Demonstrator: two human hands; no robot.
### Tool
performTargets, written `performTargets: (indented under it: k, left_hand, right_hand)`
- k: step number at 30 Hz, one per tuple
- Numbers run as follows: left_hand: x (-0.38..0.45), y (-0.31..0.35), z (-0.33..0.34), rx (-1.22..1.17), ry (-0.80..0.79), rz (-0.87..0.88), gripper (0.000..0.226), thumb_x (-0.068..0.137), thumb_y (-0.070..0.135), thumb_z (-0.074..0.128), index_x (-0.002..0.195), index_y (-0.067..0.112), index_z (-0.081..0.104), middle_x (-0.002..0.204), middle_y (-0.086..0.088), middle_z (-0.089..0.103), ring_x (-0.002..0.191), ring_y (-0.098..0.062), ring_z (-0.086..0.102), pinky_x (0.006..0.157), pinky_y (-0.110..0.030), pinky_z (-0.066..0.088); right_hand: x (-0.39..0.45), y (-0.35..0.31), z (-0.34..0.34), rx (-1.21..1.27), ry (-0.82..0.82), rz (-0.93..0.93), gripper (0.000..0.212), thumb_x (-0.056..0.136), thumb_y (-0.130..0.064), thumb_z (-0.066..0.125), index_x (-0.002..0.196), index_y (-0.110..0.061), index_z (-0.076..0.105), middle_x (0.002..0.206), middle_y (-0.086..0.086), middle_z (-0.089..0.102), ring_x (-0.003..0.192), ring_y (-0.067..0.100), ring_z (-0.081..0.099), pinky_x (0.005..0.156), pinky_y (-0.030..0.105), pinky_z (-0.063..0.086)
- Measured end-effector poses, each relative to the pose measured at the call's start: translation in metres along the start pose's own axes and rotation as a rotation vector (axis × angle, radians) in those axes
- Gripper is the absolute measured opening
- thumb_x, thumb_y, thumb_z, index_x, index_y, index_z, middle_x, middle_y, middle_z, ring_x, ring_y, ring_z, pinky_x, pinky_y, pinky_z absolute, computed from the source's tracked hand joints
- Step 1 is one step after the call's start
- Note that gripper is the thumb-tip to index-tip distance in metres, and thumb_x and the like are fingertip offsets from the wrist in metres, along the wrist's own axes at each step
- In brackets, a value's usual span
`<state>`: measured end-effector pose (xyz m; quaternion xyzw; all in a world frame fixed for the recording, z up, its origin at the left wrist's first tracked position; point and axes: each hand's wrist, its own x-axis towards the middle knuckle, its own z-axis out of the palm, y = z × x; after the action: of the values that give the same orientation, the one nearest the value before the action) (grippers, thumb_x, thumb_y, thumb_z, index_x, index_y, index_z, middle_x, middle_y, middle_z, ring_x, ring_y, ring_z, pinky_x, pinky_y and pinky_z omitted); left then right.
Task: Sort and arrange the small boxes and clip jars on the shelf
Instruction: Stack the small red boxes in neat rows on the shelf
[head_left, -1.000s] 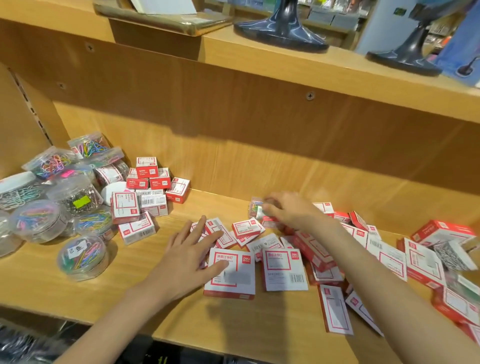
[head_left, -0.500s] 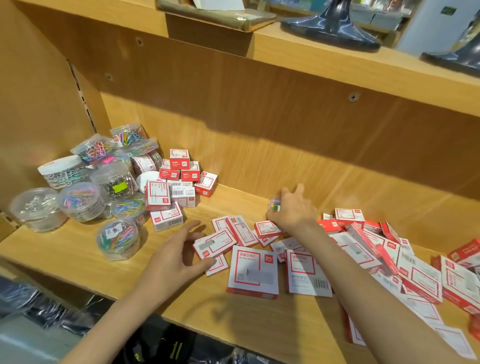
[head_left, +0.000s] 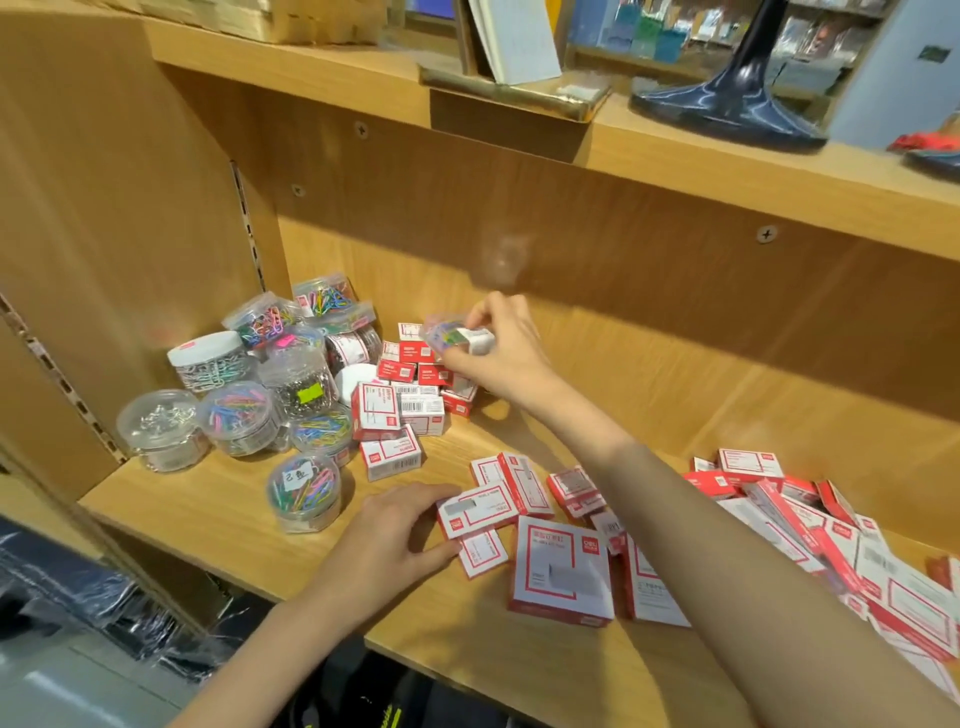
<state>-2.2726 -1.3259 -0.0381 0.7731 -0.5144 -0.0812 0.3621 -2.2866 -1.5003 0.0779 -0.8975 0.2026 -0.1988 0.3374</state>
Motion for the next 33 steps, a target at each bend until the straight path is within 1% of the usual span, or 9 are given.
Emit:
performTargets:
  k: [7,10,14,19,22,24,27,31,33]
  left_hand:
    - [-0.009,-0.018,-0.009,0.04,0.043,-0.028,0.052,0.074,0.05,0.061,0.121,0.028,0.055,0.118,0.017,0.056,0.107,0.006,0.042,0.092,-0.008,0.028]
    - [-0.01,-0.024,-0.011,0.039,0.028,-0.022,0.064,0.071,0.058,0.054,0.128,0.03,0.048,0.122,0.024,0.046,0.112,0.009,0.035,0.094,-0.003,0.021]
    - [-0.003,-0.022,-0.01,0.029,-0.039,0.038,0.074,0.067,0.07,0.052,0.132,0.039,0.033,0.128,0.024,0.036,0.118,0.011,0.026,0.1,-0.008,0.021]
    - [0.011,-0.004,0.0,0.014,-0.245,0.056,0.098,0.058,0.076,0.057,0.133,0.053,-0.001,0.146,0.025,-0.004,0.133,0.004,-0.005,0.11,-0.025,0.01]
    - [0.017,0.012,0.017,0.043,-0.368,0.029,0.103,0.066,0.059,0.068,0.138,0.049,-0.005,0.147,0.021,-0.025,0.134,0.0,-0.023,0.113,-0.035,0.008]
    - [0.021,0.015,0.023,0.081,-0.364,0.012,0.101,0.071,0.055,0.068,0.138,0.046,-0.007,0.144,0.022,-0.027,0.131,-0.001,-0.026,0.114,-0.038,0.008]
    - [0.034,0.019,0.032,0.143,-0.367,0.013,0.092,0.079,0.055,0.06,0.141,0.039,-0.007,0.139,0.022,-0.022,0.134,-0.005,-0.023,0.114,-0.036,0.005]
    - [0.053,0.026,0.046,0.13,-0.277,-0.023,0.081,0.087,0.048,0.053,0.146,0.025,0.004,0.154,0.007,-0.006,0.141,-0.017,-0.009,0.114,-0.033,0.006]
    - [0.063,0.028,0.052,0.097,-0.196,-0.049,0.075,0.087,0.043,0.056,0.145,0.019,0.016,0.155,0.001,0.008,0.141,-0.021,0.003,0.113,-0.033,0.01]
  right_hand:
    - [0.032,-0.008,0.07,-0.224,-0.24,-0.328,0.046,0.083,-0.02,0.063,0.122,-0.005,0.042,0.125,0.011,0.038,0.107,0.03,0.051,0.09,0.046,0.043]
    - [0.022,-0.001,0.062,-0.223,-0.172,-0.372,0.054,0.087,-0.009,0.053,0.136,-0.007,0.032,0.143,0.01,0.03,0.122,0.031,0.045,0.101,0.045,0.039]
    - [-0.019,0.02,0.007,-0.219,-0.165,-0.239,0.05,0.092,-0.015,0.051,0.138,-0.013,0.032,0.141,0.004,0.033,0.126,0.017,0.039,0.105,0.024,0.027]
    - [-0.098,0.06,-0.068,-0.37,-0.363,0.015,0.057,0.082,-0.052,0.055,0.132,-0.029,0.038,0.132,-0.01,0.04,0.108,-0.002,0.042,0.089,0.018,0.033]
    - [-0.154,0.075,-0.072,-0.372,-0.475,0.106,0.076,0.073,-0.069,0.055,0.136,-0.033,0.031,0.138,-0.015,0.034,0.121,-0.002,0.035,0.103,0.024,0.032]
    - [-0.177,0.081,-0.055,-0.529,-0.54,0.1,0.087,0.075,-0.071,0.046,0.145,-0.029,0.015,0.152,-0.008,0.015,0.14,0.012,0.014,0.116,0.033,0.012]
    - [-0.191,0.087,-0.038,-0.693,-0.409,0.171,0.076,0.089,-0.057,0.042,0.147,-0.027,0.004,0.156,-0.005,0.001,0.144,0.019,-0.003,0.112,0.037,-0.012]
    - [-0.19,0.102,-0.043,-0.791,-0.168,0.11,0.058,0.076,-0.06,0.049,0.123,-0.026,0.046,0.124,-0.002,0.057,0.115,0.022,0.056,0.102,0.046,0.03]
    - [-0.186,0.11,-0.042,-0.68,-0.135,0.116,0.054,0.073,-0.057,0.054,0.117,-0.027,0.048,0.118,-0.002,0.06,0.107,0.022,0.06,0.094,0.045,0.041]
